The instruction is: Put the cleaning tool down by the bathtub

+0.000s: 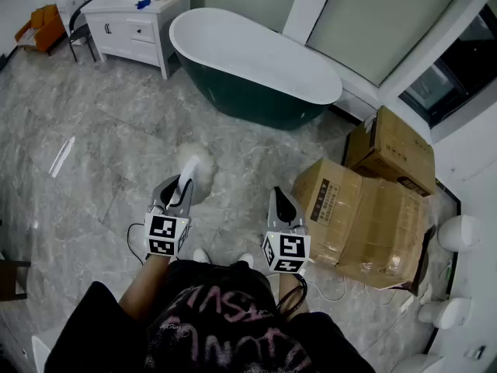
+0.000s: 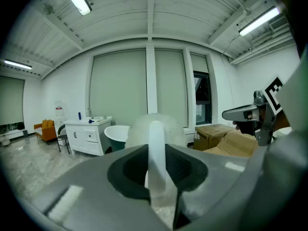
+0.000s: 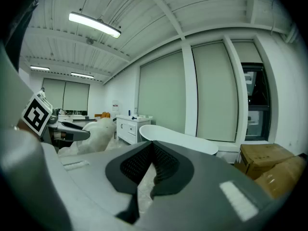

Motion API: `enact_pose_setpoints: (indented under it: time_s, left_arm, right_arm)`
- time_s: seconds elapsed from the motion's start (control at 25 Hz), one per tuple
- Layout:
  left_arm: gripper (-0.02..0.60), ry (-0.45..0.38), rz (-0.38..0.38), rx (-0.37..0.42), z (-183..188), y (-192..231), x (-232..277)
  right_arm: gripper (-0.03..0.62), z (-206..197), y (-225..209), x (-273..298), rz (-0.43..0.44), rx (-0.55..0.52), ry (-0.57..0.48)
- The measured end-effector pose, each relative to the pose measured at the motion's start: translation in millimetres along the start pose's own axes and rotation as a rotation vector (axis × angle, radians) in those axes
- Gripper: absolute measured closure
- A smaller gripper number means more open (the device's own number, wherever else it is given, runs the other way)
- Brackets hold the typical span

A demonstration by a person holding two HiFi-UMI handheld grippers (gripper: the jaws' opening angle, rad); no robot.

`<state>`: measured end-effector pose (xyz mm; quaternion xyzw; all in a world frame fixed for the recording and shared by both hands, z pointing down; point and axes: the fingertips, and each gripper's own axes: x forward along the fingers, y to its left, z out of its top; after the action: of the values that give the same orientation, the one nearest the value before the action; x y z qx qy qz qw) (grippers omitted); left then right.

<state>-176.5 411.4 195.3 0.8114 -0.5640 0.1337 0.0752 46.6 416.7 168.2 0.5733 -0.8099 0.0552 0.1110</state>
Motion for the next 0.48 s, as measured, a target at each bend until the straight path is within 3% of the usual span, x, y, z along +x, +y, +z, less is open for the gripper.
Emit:
enact_pose_setpoints:
  time_s: [0.48]
  left_arm:
    - [0.494,0.004,-0.007,0.014,-3.0,0.7,1.3]
  right_arm:
    - [0.581,-2.8,-1.6,-1.9,-0.013,0.008,0.000]
